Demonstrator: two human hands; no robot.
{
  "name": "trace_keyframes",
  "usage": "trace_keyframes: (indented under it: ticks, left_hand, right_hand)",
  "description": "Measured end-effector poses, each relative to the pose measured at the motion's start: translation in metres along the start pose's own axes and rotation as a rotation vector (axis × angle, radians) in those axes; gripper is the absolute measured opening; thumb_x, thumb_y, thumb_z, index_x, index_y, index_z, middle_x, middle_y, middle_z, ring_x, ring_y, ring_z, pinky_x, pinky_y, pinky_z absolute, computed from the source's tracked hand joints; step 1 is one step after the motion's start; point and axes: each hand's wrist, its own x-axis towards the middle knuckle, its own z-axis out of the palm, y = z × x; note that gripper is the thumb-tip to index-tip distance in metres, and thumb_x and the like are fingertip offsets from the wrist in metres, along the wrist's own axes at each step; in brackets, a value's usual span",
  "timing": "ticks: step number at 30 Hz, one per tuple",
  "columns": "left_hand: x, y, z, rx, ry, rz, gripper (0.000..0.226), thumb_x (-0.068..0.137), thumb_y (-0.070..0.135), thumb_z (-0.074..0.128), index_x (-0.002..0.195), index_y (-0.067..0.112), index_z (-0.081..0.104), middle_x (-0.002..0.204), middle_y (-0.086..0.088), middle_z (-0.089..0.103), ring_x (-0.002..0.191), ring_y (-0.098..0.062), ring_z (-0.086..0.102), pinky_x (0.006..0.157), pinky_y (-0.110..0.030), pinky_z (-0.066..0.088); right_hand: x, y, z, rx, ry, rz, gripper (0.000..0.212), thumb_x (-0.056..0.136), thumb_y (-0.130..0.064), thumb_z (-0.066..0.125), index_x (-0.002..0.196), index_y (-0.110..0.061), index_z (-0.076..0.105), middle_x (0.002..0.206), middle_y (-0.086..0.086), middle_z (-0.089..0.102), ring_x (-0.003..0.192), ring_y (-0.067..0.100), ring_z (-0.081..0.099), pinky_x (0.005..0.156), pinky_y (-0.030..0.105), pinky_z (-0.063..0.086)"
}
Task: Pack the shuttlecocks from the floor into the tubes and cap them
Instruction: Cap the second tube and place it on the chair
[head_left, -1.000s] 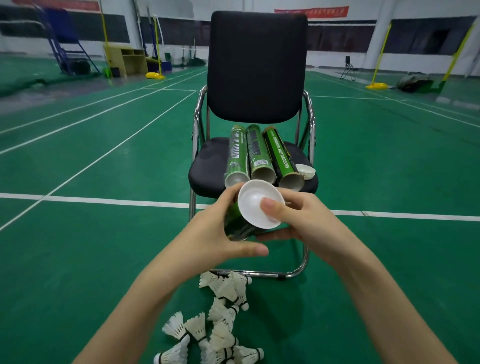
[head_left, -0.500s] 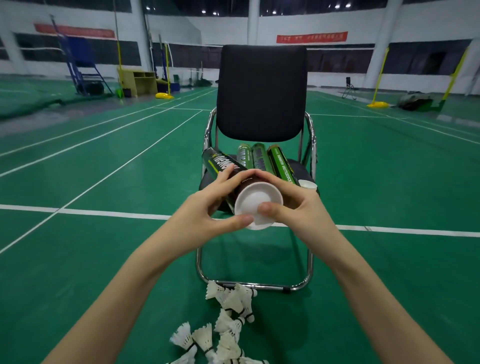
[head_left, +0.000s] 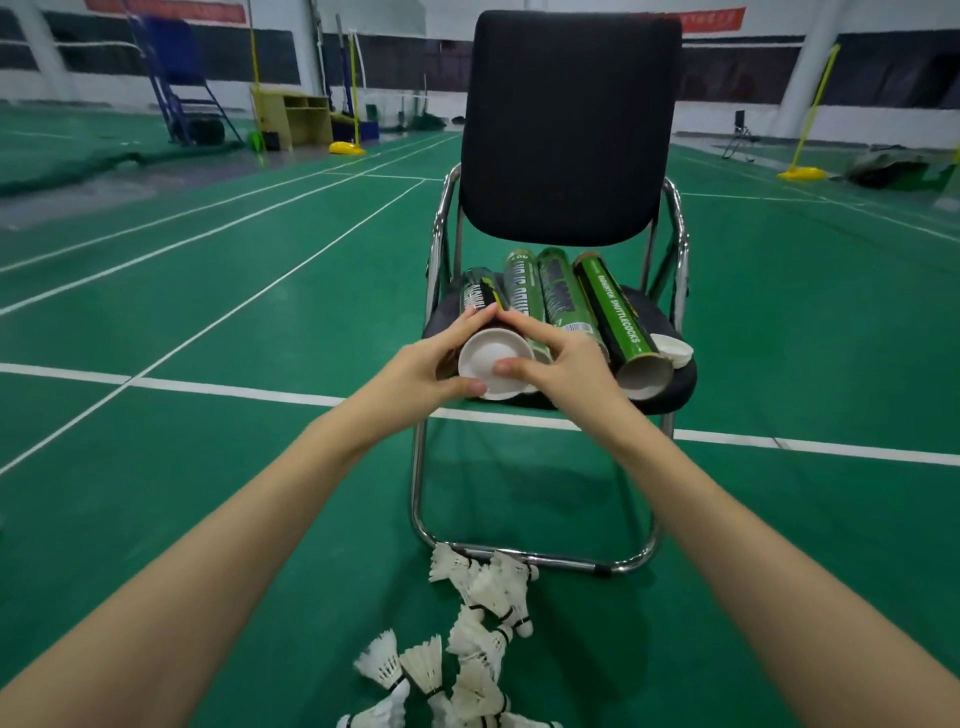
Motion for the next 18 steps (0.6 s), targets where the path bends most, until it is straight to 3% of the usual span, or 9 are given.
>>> trace_keyframes:
  ticks: [6,12,15,18]
  left_hand:
    - [0.034,-0.038,-0.005,0.056,0.054,-0.062,0.088,0.073,-0.007,0.069,0.131,0.046,0.029,0.151,-0.002,0.025,0.132,-0.005,0.029,0.108,-0.031,0.031]
    - [0.065,-0.057,-0.013,0.179,0.049,-0.106,0.086,0.072,-0.008,0.069,0.134,0.04,0.032,0.15,-0.006,0.023,0.127,-0.017,0.041,0.105,-0.038,0.036]
    - [0.071,-0.073,-0.012,0.325,0.046,-0.131,0.082,0.072,-0.007,0.07,0.137,0.031,0.038,0.149,-0.01,0.027,0.129,-0.021,0.038,0.107,-0.039,0.034]
    - [0.07,-0.086,-0.005,0.328,0.065,-0.16,0.082,0.071,-0.008,0.07,0.136,0.032,0.039,0.149,-0.013,0.027,0.131,-0.021,0.035,0.108,-0.04,0.032]
  right_hand:
    - [0.049,0.021,0.0,-0.362,-0.087,-0.019,0.058,0.076,-0.023,0.074,0.13,-0.02,0.054,0.132,0.0,0.056,0.125,0.015,0.048,0.107,0.033,0.036]
    - [0.088,0.042,0.001,-0.499,-0.11,-0.013,0.056,0.078,-0.024,0.072,0.131,-0.019,0.053,0.135,0.002,0.054,0.126,0.017,0.048,0.105,0.036,0.038]
    - [0.096,0.055,0.005,-0.609,-0.158,0.0,0.052,0.081,-0.023,0.069,0.131,-0.02,0.053,0.134,0.002,0.055,0.125,0.019,0.048,0.104,0.039,0.039]
    - [0.096,0.068,0.016,-0.698,-0.158,-0.017,0.049,0.084,-0.021,0.065,0.131,-0.021,0.052,0.129,0.006,0.059,0.119,0.025,0.052,0.1,0.045,0.042]
